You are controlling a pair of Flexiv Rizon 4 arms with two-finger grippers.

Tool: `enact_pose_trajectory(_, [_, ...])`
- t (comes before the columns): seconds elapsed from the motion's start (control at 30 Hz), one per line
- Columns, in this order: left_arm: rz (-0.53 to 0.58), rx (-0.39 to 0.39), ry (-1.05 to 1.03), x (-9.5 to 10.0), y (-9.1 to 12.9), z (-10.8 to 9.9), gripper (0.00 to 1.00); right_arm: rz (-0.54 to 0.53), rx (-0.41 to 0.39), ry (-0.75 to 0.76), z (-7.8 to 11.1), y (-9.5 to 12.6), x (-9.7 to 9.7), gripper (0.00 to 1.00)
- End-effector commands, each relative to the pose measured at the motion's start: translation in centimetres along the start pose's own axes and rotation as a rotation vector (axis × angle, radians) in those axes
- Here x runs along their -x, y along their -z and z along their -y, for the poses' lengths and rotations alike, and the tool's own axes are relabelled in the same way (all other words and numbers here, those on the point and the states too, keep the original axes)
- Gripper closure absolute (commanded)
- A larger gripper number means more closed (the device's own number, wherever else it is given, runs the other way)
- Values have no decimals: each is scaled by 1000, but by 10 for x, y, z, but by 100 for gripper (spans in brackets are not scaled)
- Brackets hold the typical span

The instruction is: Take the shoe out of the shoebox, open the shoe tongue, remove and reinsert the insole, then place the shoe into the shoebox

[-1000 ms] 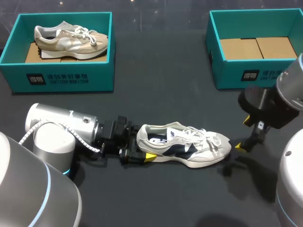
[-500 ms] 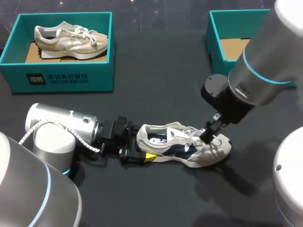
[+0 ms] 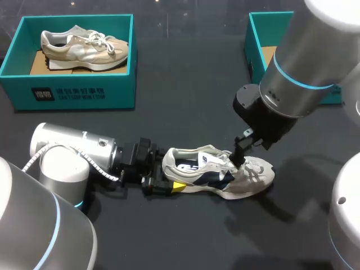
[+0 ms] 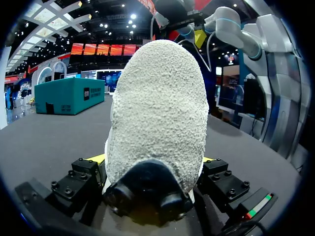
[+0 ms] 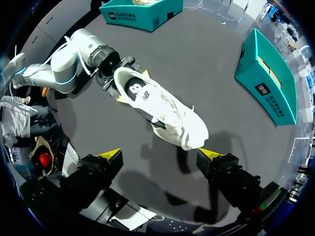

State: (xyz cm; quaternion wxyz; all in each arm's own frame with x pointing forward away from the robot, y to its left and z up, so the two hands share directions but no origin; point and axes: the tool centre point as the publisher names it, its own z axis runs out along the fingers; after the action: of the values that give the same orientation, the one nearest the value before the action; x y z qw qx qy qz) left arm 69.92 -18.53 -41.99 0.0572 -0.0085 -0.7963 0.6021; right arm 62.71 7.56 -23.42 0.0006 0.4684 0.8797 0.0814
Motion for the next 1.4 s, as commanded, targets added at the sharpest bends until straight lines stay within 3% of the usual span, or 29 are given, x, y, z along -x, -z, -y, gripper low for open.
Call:
enact_pose_trajectory(0.03, [-2,3,0,4,2,-3,100,98,-29,-183,-18,-4,-26,0])
enact_pose_trajectory(0.1, [-2,3,0,4,2,-3,100,116,-23,-266,-28,-4,-40,0])
enact_pose_trajectory(0.17, [-2,3,0,4,2,-3,100,174,-53,-250,-37,-2,-57,0])
enact_pose_trajectory(0.53, [-2,3,0,4,2,-3,100,174,-53,-250,-37,-2,-57,0])
enact_pose_trajectory(0.67, [-2,3,0,4,2,-3,100,257,-88,-353,-60,-14,-76,0])
enact_pose_trajectory(0.8, [-2,3,0,4,2,-3,100,288,-110,-447,-72,-29,-82,0])
enact_pose_trajectory(1.0, [-2,3,0,4,2,-3,100,308,-95,-557,-69,-42,-86,0])
enact_pose_trajectory(1.4, [-2,3,0,4,2,-3,100,323,-91,-571,-69,-42,-87,0])
